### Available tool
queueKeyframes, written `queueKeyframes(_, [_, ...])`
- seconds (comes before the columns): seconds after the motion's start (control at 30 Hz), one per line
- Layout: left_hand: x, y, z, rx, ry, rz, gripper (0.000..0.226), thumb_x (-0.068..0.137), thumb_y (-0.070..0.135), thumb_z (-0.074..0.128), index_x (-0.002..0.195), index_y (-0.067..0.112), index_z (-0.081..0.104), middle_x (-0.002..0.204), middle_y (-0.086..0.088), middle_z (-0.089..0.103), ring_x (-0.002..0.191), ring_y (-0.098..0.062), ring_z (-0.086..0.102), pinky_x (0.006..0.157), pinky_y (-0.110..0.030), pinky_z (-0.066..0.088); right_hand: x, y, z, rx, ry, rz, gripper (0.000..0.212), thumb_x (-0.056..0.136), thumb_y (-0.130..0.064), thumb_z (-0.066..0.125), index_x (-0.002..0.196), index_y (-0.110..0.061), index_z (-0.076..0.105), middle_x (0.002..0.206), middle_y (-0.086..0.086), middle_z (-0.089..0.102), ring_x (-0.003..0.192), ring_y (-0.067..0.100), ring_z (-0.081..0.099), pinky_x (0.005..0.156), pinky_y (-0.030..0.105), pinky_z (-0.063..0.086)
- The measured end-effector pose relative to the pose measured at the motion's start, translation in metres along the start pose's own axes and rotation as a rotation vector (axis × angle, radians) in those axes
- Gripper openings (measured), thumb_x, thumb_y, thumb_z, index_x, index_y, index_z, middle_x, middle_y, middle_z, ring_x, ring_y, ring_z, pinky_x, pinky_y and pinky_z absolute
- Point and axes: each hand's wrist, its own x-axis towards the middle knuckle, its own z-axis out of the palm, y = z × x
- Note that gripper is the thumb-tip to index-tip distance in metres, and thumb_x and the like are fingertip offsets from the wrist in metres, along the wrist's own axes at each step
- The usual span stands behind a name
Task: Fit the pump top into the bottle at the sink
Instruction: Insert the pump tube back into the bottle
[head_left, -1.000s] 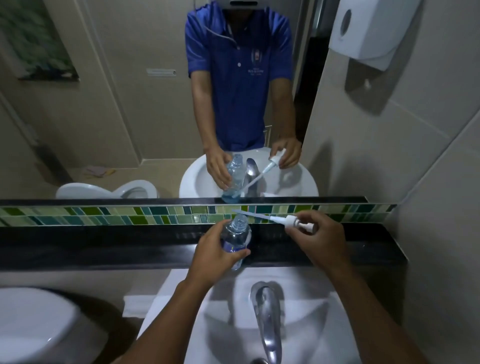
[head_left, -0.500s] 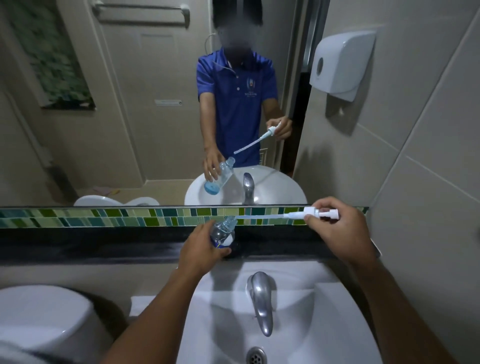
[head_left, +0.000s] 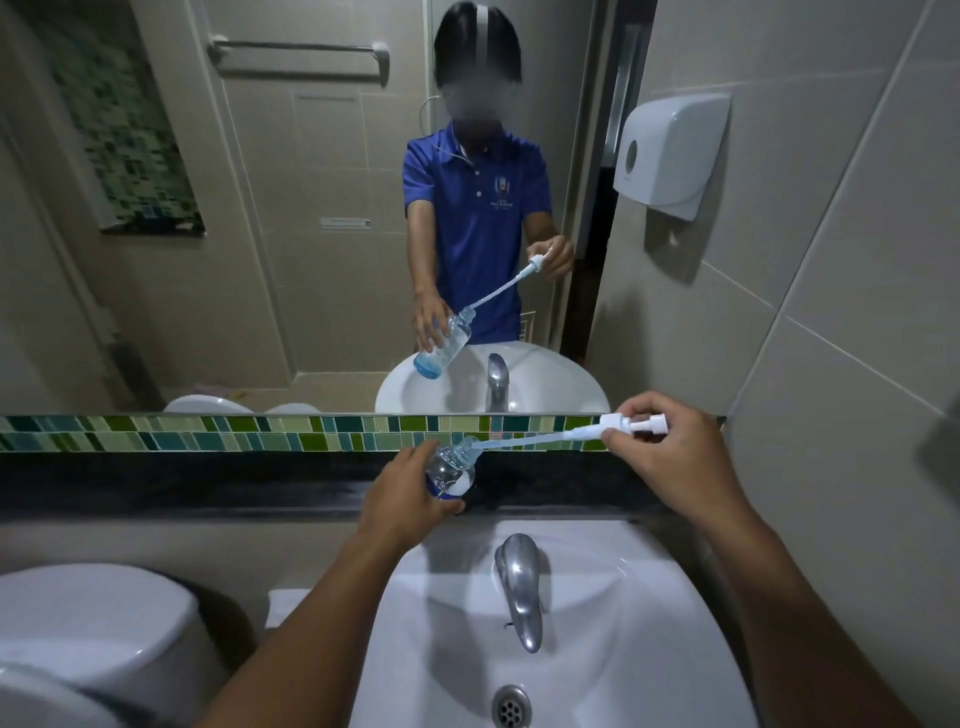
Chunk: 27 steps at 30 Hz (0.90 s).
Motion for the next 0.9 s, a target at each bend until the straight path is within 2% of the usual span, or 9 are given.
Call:
queueKeyframes(0.1, [-0.003,0.002,0.001,0.007,-0.014,0.036,0.087,0.068,0.042,0.088,0.142,0.028,0.045,0.132,0.001,0.060,0.115,-0.022,0.059,0.092,-0.041,0.053,-0.002,0.000,0.002,-0.008,-0.027,-0.004,0.013,0.074,-0.019,0.080,0.078,-0.018,0.069,0.073,0.006,0.071,0.059,0.011,0.060,0.046,0.015,0.045])
queueKeyframes(0.23, [-0.009,0.012,0.007,0.007,-0.025,0.093,0.087,0.069,0.041,0.087,0.144,0.027,0.045,0.136,0.002,0.057,0.120,-0.023,0.056,0.094,-0.041,0.052,-0.006,0.001,0.014,-0.003,-0.115,-0.034,0.017,0.071,-0.019,0.082,0.081,-0.022,0.069,0.085,0.000,0.069,0.072,0.009,0.063,0.055,0.015,0.048])
queueKeyframes(0.33, [-0.016,0.022,0.016,-0.035,-0.018,0.120,0.089,0.068,0.041,0.087,0.145,0.027,0.045,0.136,0.003,0.057,0.121,-0.021,0.056,0.095,-0.042,0.053,-0.011,0.001,0.026,0.079,-0.154,-0.006,0.036,0.069,-0.014,0.086,0.100,-0.022,0.070,0.091,-0.002,0.069,0.072,0.003,0.065,0.059,0.007,0.049])
queueKeyframes(0.43, [-0.023,0.030,0.024,-0.083,-0.010,0.143,0.088,0.068,0.042,0.087,0.144,0.027,0.046,0.133,0.004,0.058,0.118,-0.019,0.057,0.094,-0.041,0.053,-0.017,0.009,0.043,0.219,-0.120,0.066,0.065,0.066,-0.015,0.088,0.123,-0.026,0.060,0.102,0.001,0.070,0.087,0.008,0.068,0.075,0.019,0.056])
queueKeyframes(0.5, [-0.027,0.033,0.028,-0.125,-0.006,0.150,0.085,0.068,0.041,0.087,0.142,0.027,0.048,0.130,0.004,0.059,0.115,-0.018,0.058,0.094,-0.039,0.052,-0.021,0.015,0.055,0.392,-0.060,0.142,0.070,0.068,-0.008,0.087,0.127,-0.025,0.054,0.112,0.005,0.068,0.096,0.015,0.070,0.080,0.028,0.059])
queueKeyframes(0.63, [-0.035,0.036,0.036,-0.182,0.006,0.145,0.083,0.067,0.040,0.088,0.140,0.029,0.050,0.128,0.006,0.059,0.114,-0.016,0.058,0.093,-0.034,0.052,-0.029,0.018,0.065,0.637,-0.056,0.210,0.063,0.078,0.005,0.076,0.133,-0.013,0.052,0.112,0.005,0.071,0.094,0.009,0.072,0.071,0.017,0.058])
queueKeyframes(0.7, [-0.039,0.040,0.039,-0.224,0.007,0.135,0.083,0.067,0.039,0.088,0.140,0.031,0.050,0.127,0.007,0.059,0.113,-0.015,0.057,0.093,-0.035,0.052,-0.035,0.020,0.070,0.617,-0.123,0.203,0.054,0.079,0.005,0.076,0.126,-0.014,0.059,0.109,0.004,0.073,0.095,0.010,0.072,0.073,0.021,0.060])
queueKeyframes(0.8, [-0.045,0.045,0.043,-0.292,0.002,0.118,0.081,0.067,0.037,0.088,0.139,0.032,0.050,0.129,0.008,0.058,0.114,-0.013,0.057,0.093,-0.037,0.054,-0.043,0.024,0.081,0.530,-0.179,0.244,0.048,0.077,-0.009,0.081,0.120,-0.023,0.065,0.113,0.004,0.070,0.103,0.018,0.070,0.077,0.030,0.062])
queueKeyframes(0.9, [-0.051,0.044,0.047,-0.342,0.004,0.100,0.081,0.067,0.035,0.089,0.138,0.033,0.051,0.127,0.010,0.059,0.113,-0.011,0.058,0.093,-0.035,0.055,-0.050,0.024,0.083,0.658,-0.197,0.243,0.040,0.086,-0.010,0.072,0.123,-0.022,0.065,0.117,0.001,0.070,0.106,0.018,0.069,0.077,0.028,0.061])
